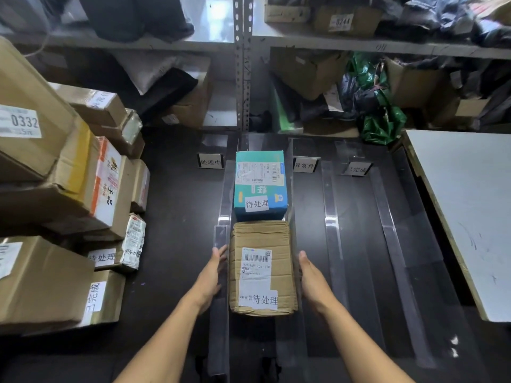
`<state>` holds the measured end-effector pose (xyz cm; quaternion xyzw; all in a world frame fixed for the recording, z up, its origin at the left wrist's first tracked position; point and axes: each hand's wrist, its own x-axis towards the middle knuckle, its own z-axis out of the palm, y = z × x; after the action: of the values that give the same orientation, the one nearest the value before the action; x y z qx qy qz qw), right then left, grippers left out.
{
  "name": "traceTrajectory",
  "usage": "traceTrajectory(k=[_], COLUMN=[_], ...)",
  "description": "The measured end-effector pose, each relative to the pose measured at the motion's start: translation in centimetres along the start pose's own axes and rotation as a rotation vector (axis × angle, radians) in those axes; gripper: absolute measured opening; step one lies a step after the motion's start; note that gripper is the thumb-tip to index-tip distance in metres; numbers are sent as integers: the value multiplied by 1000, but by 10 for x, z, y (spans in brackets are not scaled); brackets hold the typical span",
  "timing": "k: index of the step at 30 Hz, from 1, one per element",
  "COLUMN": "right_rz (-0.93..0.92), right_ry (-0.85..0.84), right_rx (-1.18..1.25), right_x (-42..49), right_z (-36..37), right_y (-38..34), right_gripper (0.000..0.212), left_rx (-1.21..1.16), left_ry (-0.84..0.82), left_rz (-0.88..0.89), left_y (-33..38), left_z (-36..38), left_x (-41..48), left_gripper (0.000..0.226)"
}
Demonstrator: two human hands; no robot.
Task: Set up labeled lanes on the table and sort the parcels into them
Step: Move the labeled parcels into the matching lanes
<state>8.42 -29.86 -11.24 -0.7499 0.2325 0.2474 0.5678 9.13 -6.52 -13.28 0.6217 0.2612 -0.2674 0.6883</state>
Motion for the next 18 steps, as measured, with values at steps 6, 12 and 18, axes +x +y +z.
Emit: traceTrajectory(k=[6, 12, 18], right_rz=[39, 37, 30], right_ry=[-44, -61, 3], right_rx=[3, 65, 0], right_x=[3, 7, -2], right_z=[-4, -4, -5], right_y=[9, 17, 5], right_gripper=[62, 65, 74], left_rx=[4, -44, -36], left_ry=[-8, -59, -28], left_rz=[-2, 3, -12], left_y=[-7, -9, 1], left_z=[-6, -3, -8], left_x=[21, 27, 19], left_gripper=[81, 75, 73])
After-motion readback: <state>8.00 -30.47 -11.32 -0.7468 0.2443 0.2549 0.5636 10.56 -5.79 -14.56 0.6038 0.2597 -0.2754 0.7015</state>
